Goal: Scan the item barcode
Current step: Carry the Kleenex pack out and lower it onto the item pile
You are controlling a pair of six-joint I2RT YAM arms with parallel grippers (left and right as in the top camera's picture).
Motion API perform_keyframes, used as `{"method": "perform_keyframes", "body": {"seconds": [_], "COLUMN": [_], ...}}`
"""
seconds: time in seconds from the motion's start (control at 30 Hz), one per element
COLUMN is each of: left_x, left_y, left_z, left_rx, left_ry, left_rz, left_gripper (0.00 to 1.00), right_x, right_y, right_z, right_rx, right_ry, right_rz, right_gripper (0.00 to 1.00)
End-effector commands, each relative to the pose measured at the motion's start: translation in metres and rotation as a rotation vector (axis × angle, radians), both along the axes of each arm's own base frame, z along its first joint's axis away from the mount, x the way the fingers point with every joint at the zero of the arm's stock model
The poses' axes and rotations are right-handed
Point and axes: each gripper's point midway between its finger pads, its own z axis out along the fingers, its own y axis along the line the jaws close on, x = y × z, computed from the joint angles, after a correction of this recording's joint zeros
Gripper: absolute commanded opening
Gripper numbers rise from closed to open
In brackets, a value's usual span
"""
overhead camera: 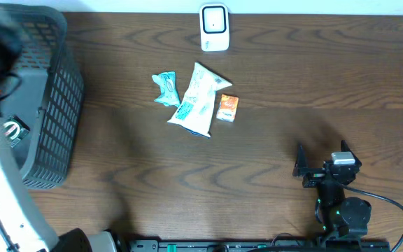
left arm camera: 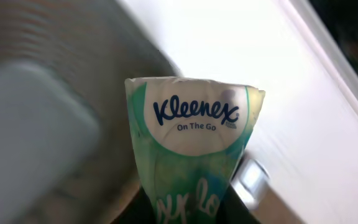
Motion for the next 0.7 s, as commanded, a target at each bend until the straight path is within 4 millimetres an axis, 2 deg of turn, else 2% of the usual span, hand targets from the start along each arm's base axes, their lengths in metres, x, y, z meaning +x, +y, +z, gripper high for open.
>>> {"method": "perform_keyframes", "body": {"seconds": [0.0,0.07,0.1,0.17,0.3,0.33,0.43,0.57,0.6,0.67], "left_x": [0.012,0.014,0.014,0.018,0.03,0.032,0.048,0.054,0.055,0.055], "left_y": [-0.106,-0.144,-0.155,-0.184,-0.219,-0.223,-0.228,-0.24,-0.244,-0.248], "left_z": [-0.007,-0.021,-0.027,-0.054,-0.104,-0.111,-0.158,-0.2,-0.218,-0.235], "left_rx": [0.012,0.061,0.073,0.116,0.192,0.203,0.306,0.311,0.31,0.309], "left_ry": [0.01,0.048,0.063,0.151,0.296,0.313,0.434,0.532,0.572,0.613], "left_rz": [-0.41,-0.55,-0.586,-0.648,-0.694,-0.697,-0.666,-0.695,-0.708,-0.72], "left_gripper": [0.07,0.08,0.07,0.07,0.08,0.08,0.08,0.13,0.24,0.34], "right_x": [0.0,0.0,0.0,0.0,0.0,0.0,0.0,0.0,0.0,0.0], "right_y": [0.0,0.0,0.0,0.0,0.0,0.0,0.0,0.0,0.0,0.0], "right_z": [0.0,0.0,0.0,0.0,0.0,0.0,0.0,0.0,0.0,0.0], "right_rx": [0.01,0.01,0.01,0.01,0.01,0.01,0.01,0.01,0.01,0.01], "right_ry": [0.0,0.0,0.0,0.0,0.0,0.0,0.0,0.0,0.0,0.0], "right_rz": [-0.004,-0.004,-0.004,-0.004,-0.004,-0.004,-0.004,-0.004,-0.004,-0.004], "right_gripper": [0.99,0.99,0.99,0.99,0.99,0.99,0.99,0.99,0.99,0.99]}}
